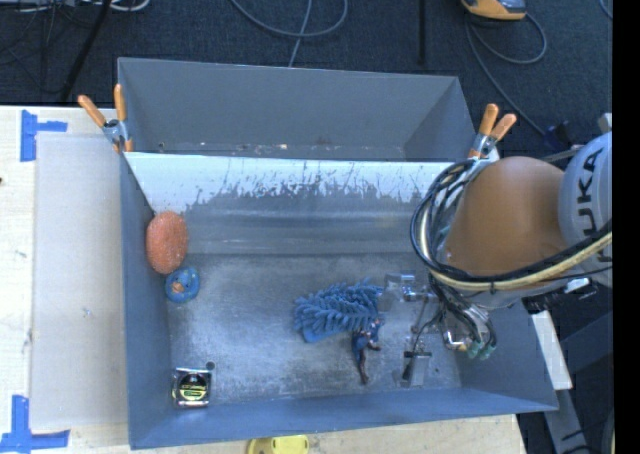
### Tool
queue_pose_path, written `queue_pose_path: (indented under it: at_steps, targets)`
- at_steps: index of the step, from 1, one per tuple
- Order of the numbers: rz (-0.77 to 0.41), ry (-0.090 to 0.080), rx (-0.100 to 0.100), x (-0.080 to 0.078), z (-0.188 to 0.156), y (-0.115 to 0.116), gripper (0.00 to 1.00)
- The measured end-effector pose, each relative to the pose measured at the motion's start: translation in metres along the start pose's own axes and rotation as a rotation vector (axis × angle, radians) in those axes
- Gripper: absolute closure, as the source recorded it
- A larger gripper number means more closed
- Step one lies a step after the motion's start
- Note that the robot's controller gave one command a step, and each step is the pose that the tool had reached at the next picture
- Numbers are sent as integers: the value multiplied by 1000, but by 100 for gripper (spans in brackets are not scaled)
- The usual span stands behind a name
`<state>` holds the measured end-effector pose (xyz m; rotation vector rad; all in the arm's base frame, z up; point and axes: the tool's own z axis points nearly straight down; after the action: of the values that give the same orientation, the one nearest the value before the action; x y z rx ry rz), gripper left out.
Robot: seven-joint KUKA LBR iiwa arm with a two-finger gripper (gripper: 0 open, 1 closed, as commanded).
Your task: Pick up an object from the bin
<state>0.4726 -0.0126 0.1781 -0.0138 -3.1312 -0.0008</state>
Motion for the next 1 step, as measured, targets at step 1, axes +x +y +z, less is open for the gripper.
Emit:
queue_pose_path:
  at_steps: [1]
  targets:
    - [-1, -8, 0, -2, -4, 0, 0]
